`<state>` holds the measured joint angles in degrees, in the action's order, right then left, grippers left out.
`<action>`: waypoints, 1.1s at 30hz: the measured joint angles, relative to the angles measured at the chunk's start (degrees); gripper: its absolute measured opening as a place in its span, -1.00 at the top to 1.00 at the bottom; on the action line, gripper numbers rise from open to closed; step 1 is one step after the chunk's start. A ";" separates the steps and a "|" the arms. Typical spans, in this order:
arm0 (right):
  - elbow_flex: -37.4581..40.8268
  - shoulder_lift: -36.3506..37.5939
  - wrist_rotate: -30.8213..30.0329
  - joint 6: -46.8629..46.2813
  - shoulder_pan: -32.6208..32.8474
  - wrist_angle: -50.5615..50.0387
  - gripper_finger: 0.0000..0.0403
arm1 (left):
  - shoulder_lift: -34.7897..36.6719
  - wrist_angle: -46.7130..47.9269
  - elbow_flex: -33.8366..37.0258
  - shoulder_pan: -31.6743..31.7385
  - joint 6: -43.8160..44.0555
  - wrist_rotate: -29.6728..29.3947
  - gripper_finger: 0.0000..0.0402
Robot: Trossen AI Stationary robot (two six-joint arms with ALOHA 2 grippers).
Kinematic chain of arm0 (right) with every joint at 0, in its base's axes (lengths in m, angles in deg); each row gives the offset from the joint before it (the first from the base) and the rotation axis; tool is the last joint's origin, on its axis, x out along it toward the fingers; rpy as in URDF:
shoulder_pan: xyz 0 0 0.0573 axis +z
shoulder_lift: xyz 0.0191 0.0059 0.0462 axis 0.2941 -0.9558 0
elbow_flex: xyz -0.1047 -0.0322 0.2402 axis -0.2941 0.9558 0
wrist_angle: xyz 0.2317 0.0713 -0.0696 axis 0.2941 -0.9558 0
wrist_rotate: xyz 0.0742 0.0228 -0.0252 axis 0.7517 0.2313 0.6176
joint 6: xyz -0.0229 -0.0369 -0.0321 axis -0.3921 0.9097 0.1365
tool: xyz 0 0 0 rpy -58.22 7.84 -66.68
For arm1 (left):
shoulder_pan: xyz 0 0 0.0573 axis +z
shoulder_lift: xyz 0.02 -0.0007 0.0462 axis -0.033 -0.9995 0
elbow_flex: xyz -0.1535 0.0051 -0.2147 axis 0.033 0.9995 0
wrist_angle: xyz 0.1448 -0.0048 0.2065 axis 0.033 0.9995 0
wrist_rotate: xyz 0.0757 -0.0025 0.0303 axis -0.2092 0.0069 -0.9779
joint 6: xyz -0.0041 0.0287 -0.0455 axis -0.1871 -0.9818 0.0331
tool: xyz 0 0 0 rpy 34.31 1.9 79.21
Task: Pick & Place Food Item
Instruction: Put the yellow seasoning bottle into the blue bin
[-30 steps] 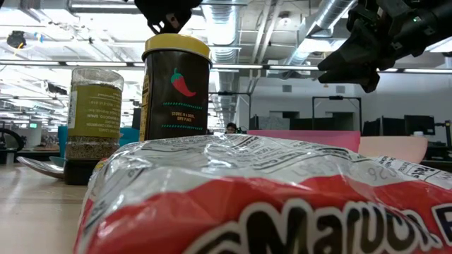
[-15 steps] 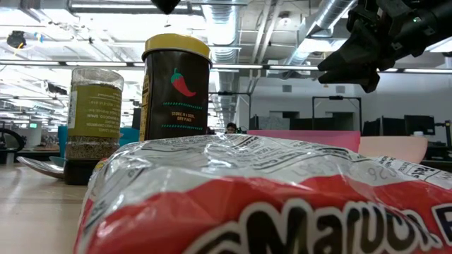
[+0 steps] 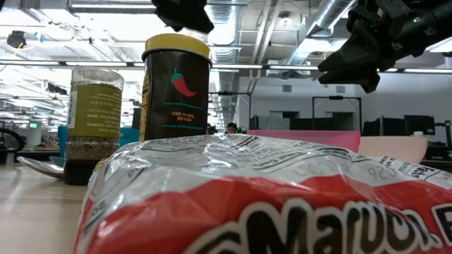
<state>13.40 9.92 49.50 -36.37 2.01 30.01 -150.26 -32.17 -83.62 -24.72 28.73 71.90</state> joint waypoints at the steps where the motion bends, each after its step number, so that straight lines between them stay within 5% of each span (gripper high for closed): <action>1: 0.00 0.00 0.01 -0.02 0.00 -0.01 0.22 | -0.60 1.21 -0.70 0.00 0.01 0.22 -0.11; 33: 0.02 0.00 0.44 -0.44 0.00 -0.91 0.22 | -0.78 1.91 -4.27 1.62 4.84 3.15 -0.43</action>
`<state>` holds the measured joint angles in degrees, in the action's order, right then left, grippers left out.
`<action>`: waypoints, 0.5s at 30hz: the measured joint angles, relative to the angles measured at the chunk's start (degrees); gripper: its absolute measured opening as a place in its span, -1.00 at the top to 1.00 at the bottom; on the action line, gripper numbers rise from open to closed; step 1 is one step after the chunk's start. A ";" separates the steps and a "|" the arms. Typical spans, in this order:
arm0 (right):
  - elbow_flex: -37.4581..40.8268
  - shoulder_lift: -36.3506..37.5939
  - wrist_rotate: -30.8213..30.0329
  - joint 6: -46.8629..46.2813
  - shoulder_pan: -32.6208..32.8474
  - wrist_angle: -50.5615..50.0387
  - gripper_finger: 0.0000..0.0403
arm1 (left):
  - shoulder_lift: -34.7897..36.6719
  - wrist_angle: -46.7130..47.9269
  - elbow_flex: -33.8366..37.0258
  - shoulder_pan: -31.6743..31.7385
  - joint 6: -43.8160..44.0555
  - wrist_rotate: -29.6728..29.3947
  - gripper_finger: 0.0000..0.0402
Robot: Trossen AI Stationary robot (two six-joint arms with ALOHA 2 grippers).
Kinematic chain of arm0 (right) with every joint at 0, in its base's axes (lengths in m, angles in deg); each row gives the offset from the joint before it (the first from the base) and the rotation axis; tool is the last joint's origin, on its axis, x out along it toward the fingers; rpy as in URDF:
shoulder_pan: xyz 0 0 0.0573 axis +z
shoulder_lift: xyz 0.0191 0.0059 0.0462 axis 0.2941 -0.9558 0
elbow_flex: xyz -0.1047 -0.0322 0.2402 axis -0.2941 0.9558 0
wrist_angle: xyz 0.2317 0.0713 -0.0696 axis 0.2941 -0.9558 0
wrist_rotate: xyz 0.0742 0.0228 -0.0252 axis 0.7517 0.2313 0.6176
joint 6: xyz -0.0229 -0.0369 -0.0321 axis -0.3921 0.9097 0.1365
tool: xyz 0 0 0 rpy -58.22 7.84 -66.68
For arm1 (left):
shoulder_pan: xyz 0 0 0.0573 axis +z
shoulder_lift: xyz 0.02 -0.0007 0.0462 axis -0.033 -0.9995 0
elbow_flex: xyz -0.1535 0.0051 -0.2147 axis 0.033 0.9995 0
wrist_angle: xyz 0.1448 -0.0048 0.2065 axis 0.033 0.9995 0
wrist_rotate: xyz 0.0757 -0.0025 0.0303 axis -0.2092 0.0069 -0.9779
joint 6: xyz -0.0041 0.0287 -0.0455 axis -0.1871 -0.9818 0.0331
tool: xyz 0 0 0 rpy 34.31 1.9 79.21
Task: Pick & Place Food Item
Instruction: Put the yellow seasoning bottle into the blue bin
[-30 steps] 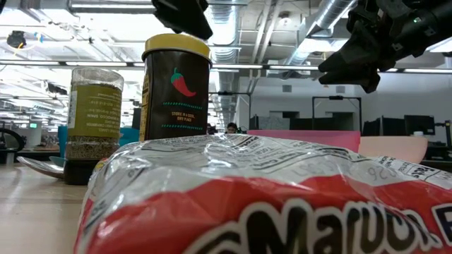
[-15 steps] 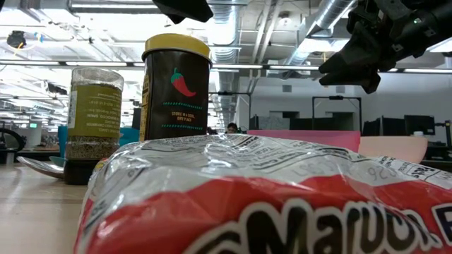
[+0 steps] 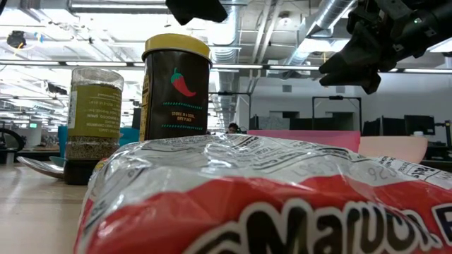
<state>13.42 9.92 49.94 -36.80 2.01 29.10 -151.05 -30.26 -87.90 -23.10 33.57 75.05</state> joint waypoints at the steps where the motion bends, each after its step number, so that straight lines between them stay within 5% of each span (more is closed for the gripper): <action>1: -0.02 0.00 0.00 0.00 0.00 -0.12 0.22 | 0.00 0.04 0.00 0.00 -0.28 0.42 -0.43; 15: 0.00 0.00 0.00 0.00 0.00 -0.88 0.22 | 0.08 -0.99 -2.41 0.00 -2.57 1.65 -0.43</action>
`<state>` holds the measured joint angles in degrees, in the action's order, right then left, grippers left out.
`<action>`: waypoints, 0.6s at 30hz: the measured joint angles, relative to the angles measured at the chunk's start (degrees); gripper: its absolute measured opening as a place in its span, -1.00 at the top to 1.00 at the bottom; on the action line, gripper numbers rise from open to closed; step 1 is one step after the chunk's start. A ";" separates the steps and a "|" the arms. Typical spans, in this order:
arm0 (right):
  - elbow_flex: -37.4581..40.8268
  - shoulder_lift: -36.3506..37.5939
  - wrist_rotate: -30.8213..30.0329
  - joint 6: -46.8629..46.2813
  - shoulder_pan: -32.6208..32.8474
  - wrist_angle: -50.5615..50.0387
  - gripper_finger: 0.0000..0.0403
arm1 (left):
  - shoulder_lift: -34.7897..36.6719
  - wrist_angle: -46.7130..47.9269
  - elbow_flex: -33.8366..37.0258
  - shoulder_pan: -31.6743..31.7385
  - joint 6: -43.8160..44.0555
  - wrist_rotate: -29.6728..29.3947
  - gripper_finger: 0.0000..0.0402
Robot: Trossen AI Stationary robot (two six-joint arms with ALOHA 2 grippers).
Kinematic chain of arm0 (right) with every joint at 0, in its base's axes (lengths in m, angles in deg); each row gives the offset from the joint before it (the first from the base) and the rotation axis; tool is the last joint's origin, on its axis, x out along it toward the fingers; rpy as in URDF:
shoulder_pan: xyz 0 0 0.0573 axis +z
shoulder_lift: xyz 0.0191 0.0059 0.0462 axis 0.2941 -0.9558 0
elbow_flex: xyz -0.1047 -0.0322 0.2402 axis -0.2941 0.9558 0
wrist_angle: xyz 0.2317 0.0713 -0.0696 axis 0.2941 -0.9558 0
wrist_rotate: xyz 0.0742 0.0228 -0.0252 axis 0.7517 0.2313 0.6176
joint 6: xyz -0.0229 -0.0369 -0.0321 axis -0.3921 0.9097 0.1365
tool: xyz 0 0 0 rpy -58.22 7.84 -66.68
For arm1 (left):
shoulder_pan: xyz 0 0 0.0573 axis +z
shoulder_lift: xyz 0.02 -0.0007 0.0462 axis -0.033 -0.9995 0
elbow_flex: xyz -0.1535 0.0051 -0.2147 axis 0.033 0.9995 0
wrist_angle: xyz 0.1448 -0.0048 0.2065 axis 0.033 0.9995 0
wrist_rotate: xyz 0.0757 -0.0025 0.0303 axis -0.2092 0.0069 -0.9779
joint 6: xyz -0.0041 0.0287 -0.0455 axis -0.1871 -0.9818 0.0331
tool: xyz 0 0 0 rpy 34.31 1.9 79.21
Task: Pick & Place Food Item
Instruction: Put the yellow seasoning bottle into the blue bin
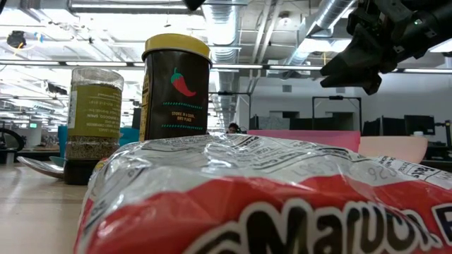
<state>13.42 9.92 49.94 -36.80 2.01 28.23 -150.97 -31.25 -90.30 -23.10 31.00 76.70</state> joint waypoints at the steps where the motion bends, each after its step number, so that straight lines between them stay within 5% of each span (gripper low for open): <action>1: 0.00 0.00 0.00 0.00 0.00 -0.01 0.22 | 0.01 0.29 -0.20 0.00 -0.41 -0.01 -0.43; 18: 0.02 -0.02 0.00 0.00 0.00 -0.46 0.22 | -2.81 9.34 -1.39 0.07 5.17 -0.50 -0.43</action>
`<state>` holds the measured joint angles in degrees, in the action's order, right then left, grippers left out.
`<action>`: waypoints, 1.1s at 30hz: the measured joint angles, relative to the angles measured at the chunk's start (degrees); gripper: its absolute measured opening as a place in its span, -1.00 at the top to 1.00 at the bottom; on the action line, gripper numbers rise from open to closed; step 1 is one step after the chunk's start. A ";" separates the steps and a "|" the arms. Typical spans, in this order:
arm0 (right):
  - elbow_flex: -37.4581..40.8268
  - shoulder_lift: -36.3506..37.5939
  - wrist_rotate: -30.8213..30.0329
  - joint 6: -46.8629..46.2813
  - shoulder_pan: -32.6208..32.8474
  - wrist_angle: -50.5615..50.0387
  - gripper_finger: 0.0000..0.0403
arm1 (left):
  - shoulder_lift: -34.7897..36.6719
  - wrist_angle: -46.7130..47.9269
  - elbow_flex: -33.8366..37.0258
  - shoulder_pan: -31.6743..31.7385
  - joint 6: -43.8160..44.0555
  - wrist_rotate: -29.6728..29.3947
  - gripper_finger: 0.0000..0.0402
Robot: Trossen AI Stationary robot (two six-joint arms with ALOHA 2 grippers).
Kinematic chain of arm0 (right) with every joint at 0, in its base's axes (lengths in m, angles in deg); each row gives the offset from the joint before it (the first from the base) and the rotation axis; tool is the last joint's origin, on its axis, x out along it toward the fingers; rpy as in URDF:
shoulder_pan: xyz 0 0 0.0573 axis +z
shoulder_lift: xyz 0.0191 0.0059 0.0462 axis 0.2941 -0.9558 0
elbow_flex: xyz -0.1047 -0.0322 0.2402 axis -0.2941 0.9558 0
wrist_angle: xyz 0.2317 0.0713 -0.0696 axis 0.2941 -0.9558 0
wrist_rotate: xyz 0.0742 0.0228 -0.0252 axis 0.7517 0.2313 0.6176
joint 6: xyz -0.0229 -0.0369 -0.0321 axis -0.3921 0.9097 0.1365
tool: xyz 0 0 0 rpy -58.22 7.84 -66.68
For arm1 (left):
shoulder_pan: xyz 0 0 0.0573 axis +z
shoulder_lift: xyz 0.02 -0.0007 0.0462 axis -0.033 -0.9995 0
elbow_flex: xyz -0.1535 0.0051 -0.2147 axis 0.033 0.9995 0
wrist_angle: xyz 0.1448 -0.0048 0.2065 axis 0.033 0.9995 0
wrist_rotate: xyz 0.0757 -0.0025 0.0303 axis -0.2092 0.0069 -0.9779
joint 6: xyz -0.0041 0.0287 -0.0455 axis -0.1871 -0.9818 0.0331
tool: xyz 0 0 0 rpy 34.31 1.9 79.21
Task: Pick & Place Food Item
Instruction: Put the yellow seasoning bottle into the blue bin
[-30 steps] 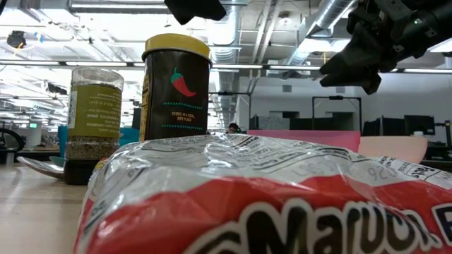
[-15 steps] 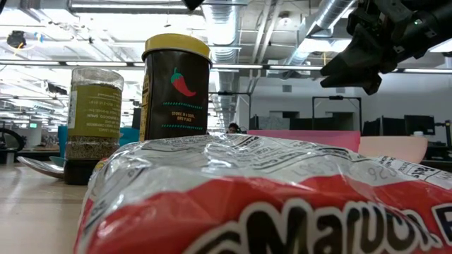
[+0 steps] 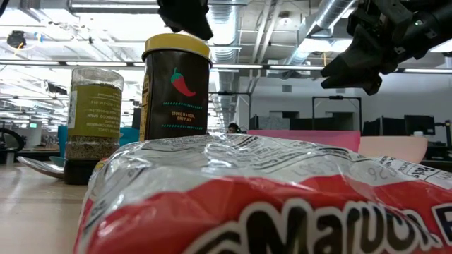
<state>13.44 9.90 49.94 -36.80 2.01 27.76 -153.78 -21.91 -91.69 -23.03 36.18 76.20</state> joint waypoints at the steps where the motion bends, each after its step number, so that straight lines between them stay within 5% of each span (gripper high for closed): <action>1: 0.00 0.00 0.00 -0.01 0.00 0.08 0.22 | 0.00 -0.01 -0.01 0.00 0.11 -0.03 -0.43; 23: 0.00 0.00 0.00 -0.79 0.00 -0.71 0.22 | -4.91 -0.61 0.32 -0.72 -5.64 1.52 -0.43; 33: 0.00 0.00 0.02 -1.51 0.00 -1.27 0.22 | 0.43 -0.21 0.56 -1.03 -5.86 1.19 -0.43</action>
<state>13.44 9.90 49.96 -38.31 2.01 26.50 -153.35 -22.12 -91.13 -24.06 30.32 77.38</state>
